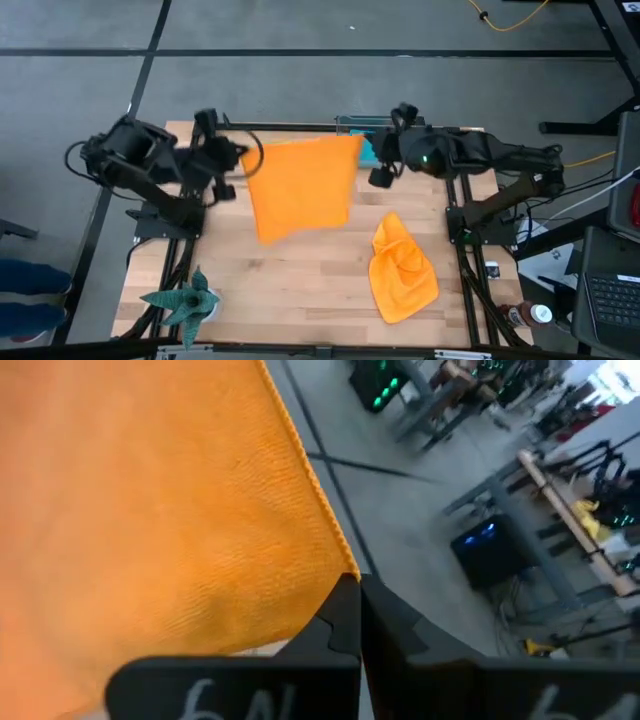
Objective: Fold microfiber towels
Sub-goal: Fold the left yellow microfiber cloth
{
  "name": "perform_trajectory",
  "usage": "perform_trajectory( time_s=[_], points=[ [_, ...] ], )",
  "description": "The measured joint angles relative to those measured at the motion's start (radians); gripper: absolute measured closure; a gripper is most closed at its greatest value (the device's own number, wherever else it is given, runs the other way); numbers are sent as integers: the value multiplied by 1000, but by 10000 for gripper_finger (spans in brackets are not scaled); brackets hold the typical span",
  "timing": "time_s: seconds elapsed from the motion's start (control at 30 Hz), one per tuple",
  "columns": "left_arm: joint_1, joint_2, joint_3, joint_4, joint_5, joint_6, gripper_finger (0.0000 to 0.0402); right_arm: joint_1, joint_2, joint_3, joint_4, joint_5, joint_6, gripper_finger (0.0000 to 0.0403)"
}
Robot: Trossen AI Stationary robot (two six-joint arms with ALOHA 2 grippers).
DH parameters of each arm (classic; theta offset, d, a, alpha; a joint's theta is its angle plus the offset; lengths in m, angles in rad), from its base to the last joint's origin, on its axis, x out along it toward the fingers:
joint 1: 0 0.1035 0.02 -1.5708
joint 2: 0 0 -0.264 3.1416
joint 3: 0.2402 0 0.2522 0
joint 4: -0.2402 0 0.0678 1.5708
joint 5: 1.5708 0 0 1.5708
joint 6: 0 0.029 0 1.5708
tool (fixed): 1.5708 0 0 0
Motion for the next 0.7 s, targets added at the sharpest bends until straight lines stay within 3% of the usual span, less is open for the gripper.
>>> perform_trajectory(
  time_s=[0.17, 0.33, 0.53, 0.7],
  points=[
    [80, -14, 0, 2, 42, -15, 401, -64, 16, 0, 34, -27, -13, 403],
    [71, 9, -63, -2, 153, -118, 401, -65, 23, 0, -70, -188, 121, 403],
    [-37, 39, -295, 8, 297, -422, 401, 37, 47, 0, -232, -351, 298, 403],
    [-182, 78, -473, 166, 441, -595, 401, 166, 68, -1, -257, -457, 401, 403]
  ],
)
